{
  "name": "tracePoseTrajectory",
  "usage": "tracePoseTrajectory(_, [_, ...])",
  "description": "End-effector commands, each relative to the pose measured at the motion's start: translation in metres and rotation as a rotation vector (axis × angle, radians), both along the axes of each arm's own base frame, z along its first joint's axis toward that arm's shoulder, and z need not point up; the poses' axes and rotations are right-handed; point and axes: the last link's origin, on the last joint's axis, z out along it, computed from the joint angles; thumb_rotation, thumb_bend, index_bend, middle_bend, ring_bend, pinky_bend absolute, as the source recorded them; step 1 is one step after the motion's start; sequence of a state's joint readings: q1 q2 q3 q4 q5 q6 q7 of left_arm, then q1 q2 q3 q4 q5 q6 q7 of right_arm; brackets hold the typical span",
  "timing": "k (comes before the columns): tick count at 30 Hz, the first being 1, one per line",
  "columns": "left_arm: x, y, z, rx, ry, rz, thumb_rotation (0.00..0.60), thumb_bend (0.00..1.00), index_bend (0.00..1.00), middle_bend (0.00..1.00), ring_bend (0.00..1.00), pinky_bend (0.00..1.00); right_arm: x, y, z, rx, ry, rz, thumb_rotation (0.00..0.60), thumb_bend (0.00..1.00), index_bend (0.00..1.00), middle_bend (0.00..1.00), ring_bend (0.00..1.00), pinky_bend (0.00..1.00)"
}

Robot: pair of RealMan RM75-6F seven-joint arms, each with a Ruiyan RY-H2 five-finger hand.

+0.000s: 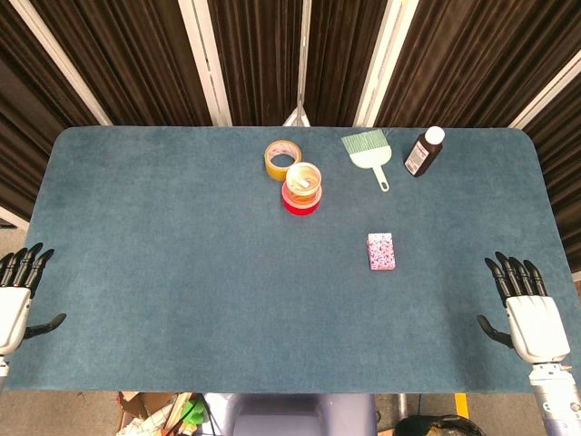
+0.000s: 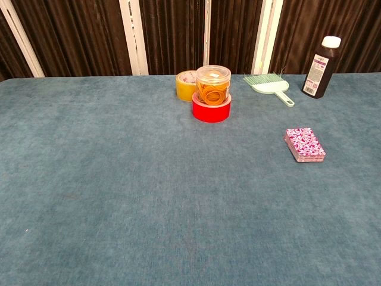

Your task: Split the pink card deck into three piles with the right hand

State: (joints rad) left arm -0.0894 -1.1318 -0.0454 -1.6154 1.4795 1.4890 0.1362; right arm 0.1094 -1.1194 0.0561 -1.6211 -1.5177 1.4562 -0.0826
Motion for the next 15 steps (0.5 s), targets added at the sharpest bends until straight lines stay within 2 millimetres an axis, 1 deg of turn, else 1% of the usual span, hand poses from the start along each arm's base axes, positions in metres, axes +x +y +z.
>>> tracePoseTrajectory(1, [0.0, 0.0, 0.0, 0.002, -0.003, 0.001, 0.6, 0.0, 0.0, 0.0, 0.0, 0.03, 0.0, -0.001, 0.0, 0.002, -0.001, 0.0, 0.6, 0.28, 0.0, 0.0, 0.0, 0.0])
tracePoseTrajectory(7, [0.001, 0.0, 0.001, 0.003, -0.006, -0.005, 0.6, 0.0, 0.0, 0.0, 0.0, 0.03, 0.002, -0.002, -0.001, 0.013, -0.027, -0.017, 0.6, 0.28, 0.0, 0.0, 0.0, 0.0])
tracePoseTrajectory(13, [0.001, 0.002, 0.005, 0.022, -0.012, -0.009, 0.6, 0.0, 0.0, 0.0, 0.0, 0.03, 0.015, -0.012, -0.001, 0.025, -0.051, -0.007, 0.6, 0.28, 0.0, 0.0, 0.0, 0.0])
tracePoseTrajectory(15, [0.001, 0.002, 0.007, 0.031, -0.012, -0.015, 0.6, 0.0, 0.0, 0.0, 0.0, 0.03, 0.021, -0.019, -0.003, 0.035, -0.043, 0.0, 0.6, 0.28, 0.0, 0.0, 0.0, 0.0])
